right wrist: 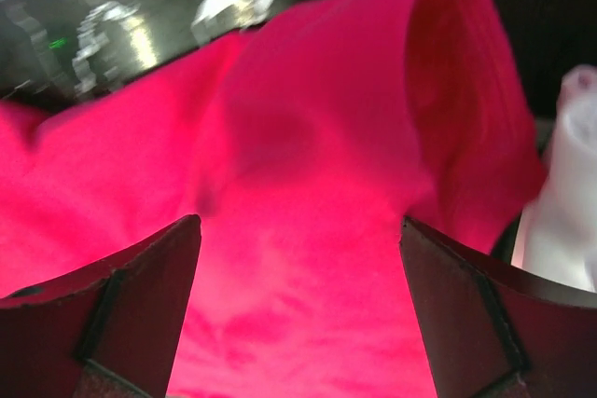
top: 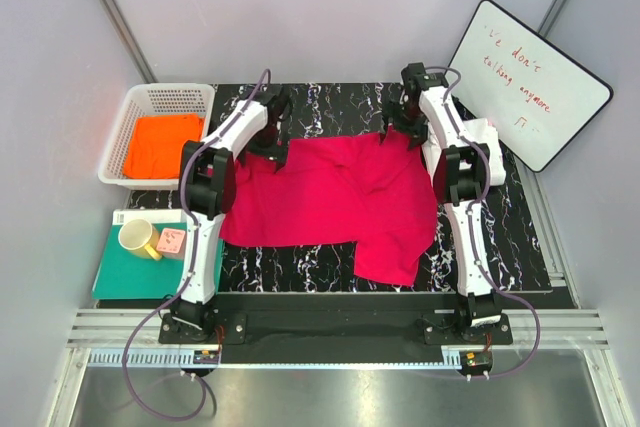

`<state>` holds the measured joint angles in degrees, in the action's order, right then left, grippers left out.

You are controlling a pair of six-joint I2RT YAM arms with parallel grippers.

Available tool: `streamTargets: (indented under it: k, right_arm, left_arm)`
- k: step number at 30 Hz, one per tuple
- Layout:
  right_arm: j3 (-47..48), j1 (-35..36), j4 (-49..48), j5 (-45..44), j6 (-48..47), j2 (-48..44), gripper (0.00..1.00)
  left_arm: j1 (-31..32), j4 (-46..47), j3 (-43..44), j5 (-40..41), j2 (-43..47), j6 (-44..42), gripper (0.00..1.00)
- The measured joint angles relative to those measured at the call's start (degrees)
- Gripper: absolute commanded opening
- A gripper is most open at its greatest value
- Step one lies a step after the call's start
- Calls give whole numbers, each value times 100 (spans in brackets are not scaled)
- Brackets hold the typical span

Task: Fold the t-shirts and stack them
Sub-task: Fold the flattened tshirt in 1/3 of the way

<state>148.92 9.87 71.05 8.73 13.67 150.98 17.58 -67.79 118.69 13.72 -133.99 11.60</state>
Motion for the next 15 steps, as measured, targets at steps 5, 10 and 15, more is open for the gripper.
streamTargets:
  k: [5, 10, 15]
  right_arm:
    - [61, 0, -101, -247, -20, 269, 31]
    - [66, -2, -267, -361, 9, 275, 10]
    - [33, -2, -315, -710, 9, 275, 3]
  left_arm:
    - [0, -22, -212, 7, 0, 46, 96]
    - [2, -87, -286, 46, 0, 74, 96]
    - [0, -136, -286, 118, 122, 98, 98]
